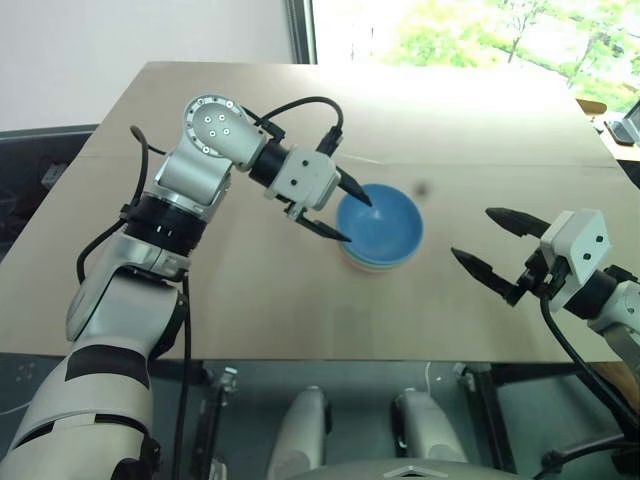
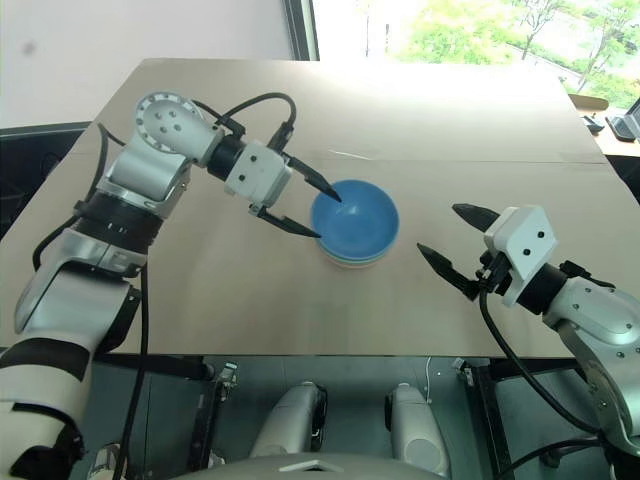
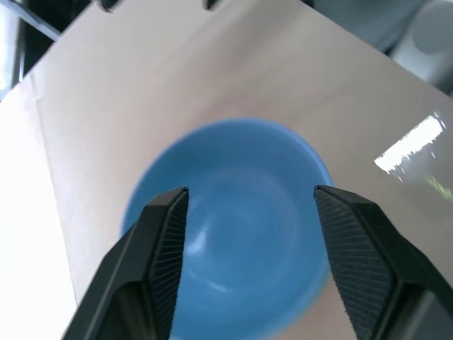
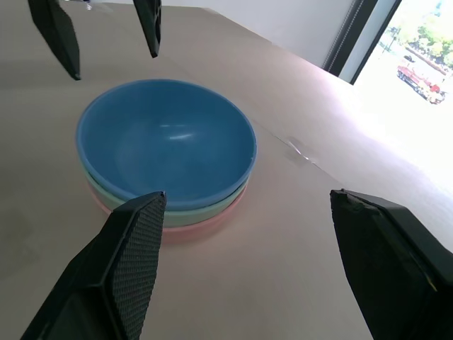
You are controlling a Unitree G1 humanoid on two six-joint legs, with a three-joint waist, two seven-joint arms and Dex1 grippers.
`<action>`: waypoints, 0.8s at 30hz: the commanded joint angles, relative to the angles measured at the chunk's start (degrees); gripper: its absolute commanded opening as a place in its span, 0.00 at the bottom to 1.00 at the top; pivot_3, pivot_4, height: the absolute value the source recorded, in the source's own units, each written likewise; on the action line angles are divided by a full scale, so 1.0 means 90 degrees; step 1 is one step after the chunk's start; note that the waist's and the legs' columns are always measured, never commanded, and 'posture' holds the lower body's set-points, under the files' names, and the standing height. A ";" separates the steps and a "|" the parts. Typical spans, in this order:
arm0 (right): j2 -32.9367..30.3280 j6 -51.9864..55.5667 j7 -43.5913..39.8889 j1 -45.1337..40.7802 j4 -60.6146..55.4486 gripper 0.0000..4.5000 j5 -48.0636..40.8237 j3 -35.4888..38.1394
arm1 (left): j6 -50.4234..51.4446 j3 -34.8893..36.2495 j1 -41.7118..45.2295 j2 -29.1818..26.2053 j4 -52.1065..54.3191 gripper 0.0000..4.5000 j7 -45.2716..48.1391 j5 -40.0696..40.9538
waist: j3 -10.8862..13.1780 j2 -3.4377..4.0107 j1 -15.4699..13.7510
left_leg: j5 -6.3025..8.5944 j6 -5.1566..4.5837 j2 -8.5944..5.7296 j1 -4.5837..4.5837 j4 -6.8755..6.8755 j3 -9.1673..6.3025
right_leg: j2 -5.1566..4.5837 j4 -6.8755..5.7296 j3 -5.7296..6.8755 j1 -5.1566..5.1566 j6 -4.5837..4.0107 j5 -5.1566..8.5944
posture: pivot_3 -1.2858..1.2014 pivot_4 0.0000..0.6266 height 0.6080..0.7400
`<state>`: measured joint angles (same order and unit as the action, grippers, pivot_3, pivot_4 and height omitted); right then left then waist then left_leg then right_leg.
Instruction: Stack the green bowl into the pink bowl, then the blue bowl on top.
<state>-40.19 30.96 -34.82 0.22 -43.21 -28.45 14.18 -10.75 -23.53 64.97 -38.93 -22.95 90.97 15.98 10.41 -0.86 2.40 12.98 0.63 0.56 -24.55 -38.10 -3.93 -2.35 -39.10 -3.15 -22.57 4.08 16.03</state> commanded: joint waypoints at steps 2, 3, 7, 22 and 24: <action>0.0008 -0.0136 -0.0084 -0.0097 -0.0067 0.87 -0.0109 -0.0019 | 0.1310 0.0719 -0.0204 -0.0078 0.0566 0.64 -0.0585 0.0168 | 0.0000 0.0000 0.0002 | 0.0000 0.0000 0.0003 0.0001 0.0000 -0.0003 | 0.0005 -0.0003 0.0001 -0.0001 0.0000 0.0000 | 0.52 0.24 1.00; 0.0012 -0.0144 -0.0112 -0.0108 -0.0060 0.87 -0.0126 -0.0041 | 0.1646 0.0868 -0.0326 -0.0113 0.0742 0.64 -0.0687 0.0265 | 0.0000 0.0000 -0.0003 | 0.0000 0.0000 0.0004 0.0001 0.0000 -0.0004 | 0.0005 -0.0003 0.0001 -0.0001 0.0000 0.0000 | 0.52 0.24 1.00; 0.0044 -0.0152 -0.0173 -0.0149 -0.0045 0.87 -0.0214 -0.0073 | 0.2559 0.1338 -0.0872 -0.0263 0.1377 0.64 -0.1182 0.0397 | 0.0000 0.0000 0.0000 | 0.0000 0.0000 0.0005 0.0000 -0.0001 -0.0004 | 0.0005 -0.0005 0.0000 -0.0001 0.0000 0.0000 | 0.52 0.24 1.00; -0.0090 0.0048 -0.0366 -0.0303 0.0086 0.87 -0.0638 0.0078 | 0.3492 0.3440 -0.3977 0.0341 0.2919 0.64 -0.4005 0.0865 | -0.0003 0.0002 -0.0068 | 0.0000 0.0001 0.0004 0.0002 -0.0015 -0.0007 | 0.0001 -0.0019 0.0003 0.0001 0.0000 0.0000 | 0.52 0.24 1.00; -0.0118 0.0139 -0.0307 -0.0172 0.0047 0.87 -0.0709 0.0231 | 0.3533 0.3559 -0.4347 0.0346 0.3142 0.64 -0.4105 0.0940 | -0.0003 0.0002 -0.0063 | 0.0000 0.0001 0.0004 0.0006 -0.0014 -0.0003 | 0.0000 -0.0021 -0.0001 0.0002 0.0000 0.0000 | 0.52 0.24 1.00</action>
<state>-40.56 31.71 -38.11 -1.95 -41.31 -33.46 13.22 21.51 6.34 27.40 -35.82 1.88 55.35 22.82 10.38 -0.85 1.83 12.99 0.64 0.60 -24.49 -38.21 -3.94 -2.35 -39.29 -3.18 -22.55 4.07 16.03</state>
